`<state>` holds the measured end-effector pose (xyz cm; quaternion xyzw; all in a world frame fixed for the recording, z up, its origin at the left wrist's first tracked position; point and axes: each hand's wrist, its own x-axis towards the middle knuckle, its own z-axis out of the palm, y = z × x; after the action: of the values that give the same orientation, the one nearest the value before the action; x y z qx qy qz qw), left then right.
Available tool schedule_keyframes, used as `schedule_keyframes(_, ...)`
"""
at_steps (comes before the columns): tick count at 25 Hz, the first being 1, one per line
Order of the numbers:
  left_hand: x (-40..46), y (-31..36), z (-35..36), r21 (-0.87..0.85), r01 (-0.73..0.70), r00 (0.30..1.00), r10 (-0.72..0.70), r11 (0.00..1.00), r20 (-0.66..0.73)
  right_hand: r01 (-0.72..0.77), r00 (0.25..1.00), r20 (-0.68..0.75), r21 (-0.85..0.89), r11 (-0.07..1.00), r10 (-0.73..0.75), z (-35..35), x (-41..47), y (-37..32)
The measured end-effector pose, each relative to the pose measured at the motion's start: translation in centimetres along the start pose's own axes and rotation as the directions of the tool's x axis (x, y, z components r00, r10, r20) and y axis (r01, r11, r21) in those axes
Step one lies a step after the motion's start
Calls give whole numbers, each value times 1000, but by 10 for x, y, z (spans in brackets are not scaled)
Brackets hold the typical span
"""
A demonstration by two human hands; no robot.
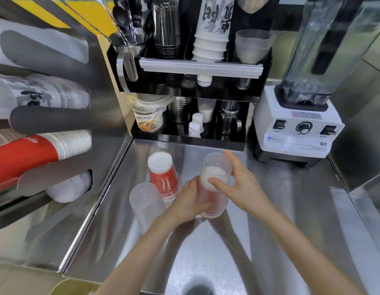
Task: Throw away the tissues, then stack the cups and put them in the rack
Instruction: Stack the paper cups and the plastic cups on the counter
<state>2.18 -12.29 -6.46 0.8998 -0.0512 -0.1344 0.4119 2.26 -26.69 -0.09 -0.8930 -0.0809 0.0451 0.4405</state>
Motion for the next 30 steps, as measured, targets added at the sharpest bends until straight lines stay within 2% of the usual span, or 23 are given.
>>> schedule_keyframes(8,6,-5,-1,-11,-15,1000,15,1000,-3,-9,1000,-25,79,997,11,-2,1,-5)
schedule_keyframes(13,8,5,-18,-101,-37,999,35,994,-17,26,998,-66,63,998,-22,-10,1,-23)
schedule_keyframes(21,-17,39,-82,21,-230,957,230,973,-179,197,965,-197,103,975,-174,-34,-10,-91)
schedule_keyframes(26,-46,34,-113,35,-245,932,245,969,-268,264,952,-194,133,955,-236,-20,-18,-127)
schedule_keyframes(30,-72,14,-129,36,-220,934,221,975,-280,249,964,-141,180,952,-226,1,-25,-143)
